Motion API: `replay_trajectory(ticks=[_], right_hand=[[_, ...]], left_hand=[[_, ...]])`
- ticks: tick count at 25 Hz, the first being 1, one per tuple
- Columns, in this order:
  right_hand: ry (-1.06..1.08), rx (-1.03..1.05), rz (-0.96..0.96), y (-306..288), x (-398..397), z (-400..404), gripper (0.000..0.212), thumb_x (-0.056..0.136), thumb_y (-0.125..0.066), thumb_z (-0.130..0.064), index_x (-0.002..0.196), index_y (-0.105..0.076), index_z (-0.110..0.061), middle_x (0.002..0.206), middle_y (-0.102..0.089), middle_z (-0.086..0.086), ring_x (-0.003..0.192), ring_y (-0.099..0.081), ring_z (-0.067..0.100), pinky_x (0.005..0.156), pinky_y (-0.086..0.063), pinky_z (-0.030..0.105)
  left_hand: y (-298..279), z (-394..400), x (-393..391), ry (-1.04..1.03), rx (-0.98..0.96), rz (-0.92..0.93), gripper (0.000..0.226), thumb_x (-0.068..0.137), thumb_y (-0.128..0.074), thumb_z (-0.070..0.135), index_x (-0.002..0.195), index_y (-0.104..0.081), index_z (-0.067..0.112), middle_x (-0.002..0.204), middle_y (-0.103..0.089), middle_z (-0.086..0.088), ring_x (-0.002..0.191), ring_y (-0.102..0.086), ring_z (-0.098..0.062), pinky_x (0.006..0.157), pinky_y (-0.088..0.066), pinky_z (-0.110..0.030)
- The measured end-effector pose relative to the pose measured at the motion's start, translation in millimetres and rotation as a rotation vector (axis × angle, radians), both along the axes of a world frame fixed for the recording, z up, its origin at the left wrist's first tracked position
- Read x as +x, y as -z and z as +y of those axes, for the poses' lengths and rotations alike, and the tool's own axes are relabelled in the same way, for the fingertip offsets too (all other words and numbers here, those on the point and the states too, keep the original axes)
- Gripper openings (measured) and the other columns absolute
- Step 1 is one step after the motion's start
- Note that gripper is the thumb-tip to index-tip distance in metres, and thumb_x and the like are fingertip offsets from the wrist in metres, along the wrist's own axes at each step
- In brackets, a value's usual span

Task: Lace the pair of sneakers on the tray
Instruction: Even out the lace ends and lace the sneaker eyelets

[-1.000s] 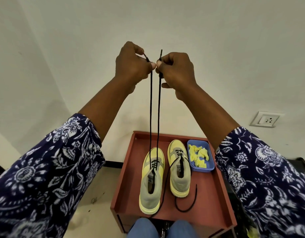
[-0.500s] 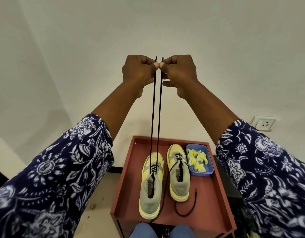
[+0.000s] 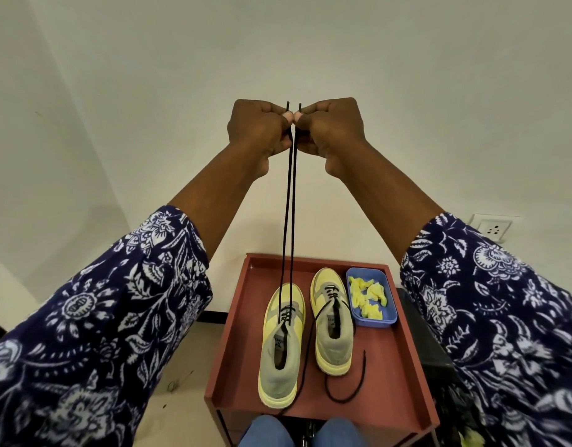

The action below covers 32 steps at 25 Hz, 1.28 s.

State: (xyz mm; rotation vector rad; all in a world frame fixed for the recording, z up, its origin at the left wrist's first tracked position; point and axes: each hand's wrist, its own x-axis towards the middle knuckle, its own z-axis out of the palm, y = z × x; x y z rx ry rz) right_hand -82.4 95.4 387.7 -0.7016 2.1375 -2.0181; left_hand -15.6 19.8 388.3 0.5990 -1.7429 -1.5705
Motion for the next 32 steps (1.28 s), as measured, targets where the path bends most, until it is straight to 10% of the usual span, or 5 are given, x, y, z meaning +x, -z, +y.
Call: replay_trajectory(ticks=[15,22,28,32], right_hand=[[0.061,0.067,-0.023,44,-6,0,0.014,0.082,-0.066,-0.010,0.068,-0.064,-0.005,0.077,-0.065,0.010,0.073,-0.066,0.026,0.068,-0.060,0.032],[0.095,0.205,-0.142,149,-30,-3,0.024,0.081,-0.065,-0.015,0.059,-0.061,-0.023,0.060,-0.058,-0.006,0.059,-0.056,0.020,0.081,-0.055,0.047],[0.115,0.299,-0.309,244,-38,-5,0.017,0.089,-0.058,-0.019,0.072,-0.060,-0.019,0.069,-0.062,0.007,0.053,-0.056,0.018,0.056,-0.053,0.035],[0.145,0.302,-0.377,298,-36,-4,0.018,0.090,-0.054,-0.016,0.072,-0.056,-0.016,0.073,-0.061,0.006,0.057,-0.057,0.016,0.052,-0.049,0.030]], left_hand=[[44,-20,-6,0.009,0.007,-0.019,0.014,0.085,-0.064,0.008,0.071,-0.064,0.013,0.076,-0.062,-0.005,0.072,-0.063,-0.016,0.068,-0.057,-0.024],[156,-61,-1,-0.063,0.114,-0.161,0.014,0.082,-0.065,0.008,0.070,-0.066,0.015,0.059,-0.055,-0.001,0.051,-0.047,-0.013,0.058,-0.045,-0.024],[264,-66,12,-0.226,0.204,-0.410,0.011,0.084,-0.064,0.015,0.073,-0.064,0.016,0.061,-0.058,-0.004,0.053,-0.052,-0.019,0.071,-0.052,-0.035],[322,-60,25,-0.295,0.359,-0.389,0.018,0.090,-0.057,0.010,0.102,-0.059,-0.001,0.074,-0.059,-0.008,0.053,-0.052,-0.012,0.048,-0.044,-0.019]])
